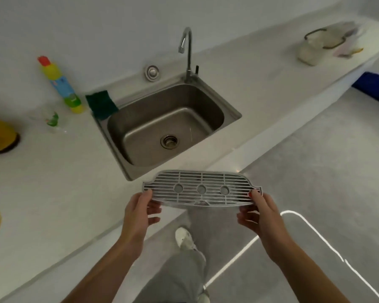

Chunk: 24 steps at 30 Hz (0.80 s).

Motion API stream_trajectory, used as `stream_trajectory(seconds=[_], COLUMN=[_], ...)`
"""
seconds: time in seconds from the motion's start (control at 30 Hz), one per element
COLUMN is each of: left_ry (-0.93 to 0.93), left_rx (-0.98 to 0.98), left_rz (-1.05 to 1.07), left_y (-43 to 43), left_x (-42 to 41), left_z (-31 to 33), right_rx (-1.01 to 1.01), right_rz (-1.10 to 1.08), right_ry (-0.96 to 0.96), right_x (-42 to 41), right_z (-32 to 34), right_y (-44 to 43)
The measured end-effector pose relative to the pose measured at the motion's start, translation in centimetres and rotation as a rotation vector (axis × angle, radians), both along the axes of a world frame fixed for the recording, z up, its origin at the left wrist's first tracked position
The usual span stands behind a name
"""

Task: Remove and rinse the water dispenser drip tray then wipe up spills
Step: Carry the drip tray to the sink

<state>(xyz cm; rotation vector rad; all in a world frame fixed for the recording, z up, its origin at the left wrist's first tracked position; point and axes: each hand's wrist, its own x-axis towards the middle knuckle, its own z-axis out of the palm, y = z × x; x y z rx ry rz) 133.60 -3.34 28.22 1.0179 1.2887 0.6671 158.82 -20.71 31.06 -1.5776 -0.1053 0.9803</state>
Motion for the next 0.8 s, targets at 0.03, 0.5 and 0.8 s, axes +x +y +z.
stream_trajectory(seconds=[0.03, 0.5, 0.8], left_ry=[-0.012, -0.433, -0.397], left_rx=[0.004, -0.306, -0.295], left_rz=[0.010, 0.250, 0.643], left_y=[1.4, 20.2, 28.4], left_x=[1.7, 20.7, 29.3], left_z=[-0.5, -0.5, -1.5], right_rx=[0.004, -0.071, -0.173], right_rz=[0.011, 0.216, 0.564], right_ry=[0.003, 0.023, -0.108], right_x=[2.0, 21.9, 31.3], right_z=[-0.3, -0.8, -2.1], right_y=[1.8, 26.3, 40.5])
